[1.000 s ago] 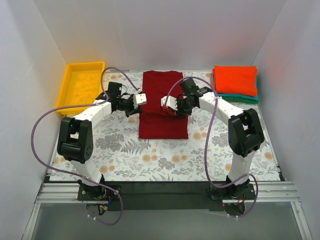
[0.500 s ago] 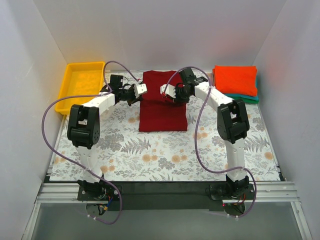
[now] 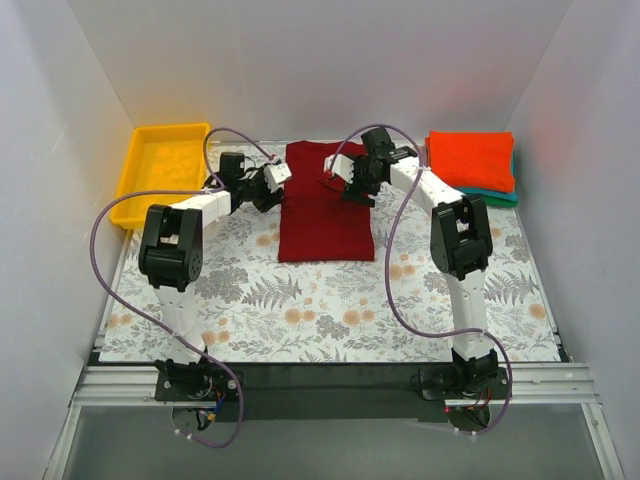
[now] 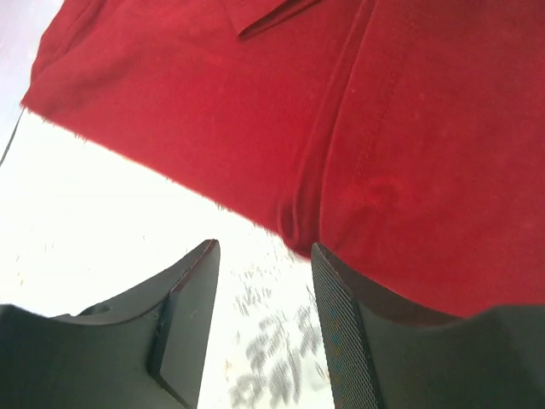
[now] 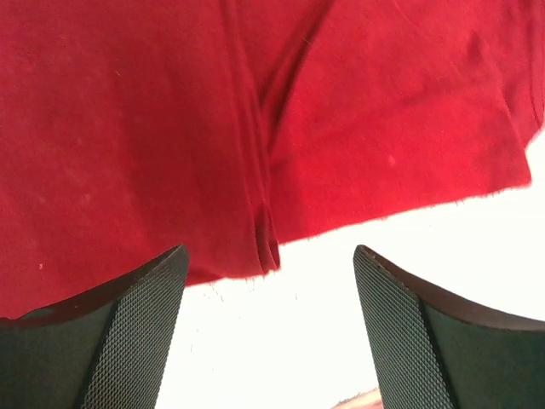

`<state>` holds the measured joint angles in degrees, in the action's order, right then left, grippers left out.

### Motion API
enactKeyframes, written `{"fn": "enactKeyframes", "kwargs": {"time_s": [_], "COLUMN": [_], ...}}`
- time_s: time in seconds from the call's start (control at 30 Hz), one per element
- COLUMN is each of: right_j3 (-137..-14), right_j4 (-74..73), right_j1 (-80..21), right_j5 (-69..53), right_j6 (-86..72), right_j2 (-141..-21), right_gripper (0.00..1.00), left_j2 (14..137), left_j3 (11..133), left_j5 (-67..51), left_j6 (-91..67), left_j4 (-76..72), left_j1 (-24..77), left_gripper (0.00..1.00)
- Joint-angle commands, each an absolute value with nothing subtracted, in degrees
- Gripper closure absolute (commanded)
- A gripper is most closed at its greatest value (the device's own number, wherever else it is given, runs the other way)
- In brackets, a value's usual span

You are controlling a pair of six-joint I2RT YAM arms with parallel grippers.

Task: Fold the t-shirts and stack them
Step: Fold the tshirt

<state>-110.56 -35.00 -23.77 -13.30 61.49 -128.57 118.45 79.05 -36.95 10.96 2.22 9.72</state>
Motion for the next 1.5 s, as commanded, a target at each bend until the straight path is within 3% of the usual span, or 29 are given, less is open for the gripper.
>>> {"fn": "enactKeyframes", "kwargs": {"time_s": [0.0,0.1,0.23,0.33,0.67,1.03,1.1,1.17,1.2,1.23,1.3,1.47], "right_j3": [-109.4,-100.7,-93.4,-87.2,-75.0,-67.4,-65.7,-65.0,-64.5,-64.6,-65.6,-74.9], "right_j4": [-34.0,-34.6,-38.4,-38.4,-32.9,-27.0,-25.6,-24.9,-24.8,-24.7,-24.9,-31.2], "right_j1": [-22.6,-23.3,-25.6,-26.9,-31.9,-32.7,-32.8,-32.8,-32.8,-32.8,-32.7,-30.2], "right_j5": [-15.3,-18.4,-20.6,-21.4,-17.5,-13.8,-12.7,-12.0,-11.6,-11.4,-10.6,-12.2], "right_j6": [56.5,54.5,52.6,51.9,52.6,53.4,53.6,53.4,53.1,52.7,51.3,49.4], "right_j2": [-118.7,-111.4,-107.5,-105.5,-105.1,-106.8,-106.8,-106.6,-106.4,-106.1,-104.9,-102.9], "right_gripper": [0.17,0.25,0.51,0.59,0.57,0.57,0.59,0.71,0.79,0.95,0.99,0.99], "left_j2": [107.0,100.4,94.4,91.2,91.8,98.4,99.1,99.1,99.0,98.7,97.2,95.5], "left_j3": [74.6,69.0,61.0,56.4,48.3,46.6,46.4,46.0,46.0,46.2,47.5,55.8], "left_j5": [-37.7,-40.4,-43.4,-44.0,-39.8,-32.1,-31.1,-30.9,-31.1,-31.5,-33.5,-36.6], "left_j6": [5.6,5.2,3.0,5.4,12.9,19.5,20.6,21.2,21.3,21.2,20.2,15.5], "left_j4": [-0.4,5.7,11.1,12.7,10.6,5.8,5.8,6.3,6.7,8.2,9.5,16.8], "left_j1": [8.5,8.5,9.1,10.9,17.8,20.6,20.5,20.5,20.6,20.5,20.5,18.4], "left_gripper": [0.54,0.55,0.57,0.58,0.50,0.50,0.56,0.68,0.81,0.88,1.00,1.00]}}
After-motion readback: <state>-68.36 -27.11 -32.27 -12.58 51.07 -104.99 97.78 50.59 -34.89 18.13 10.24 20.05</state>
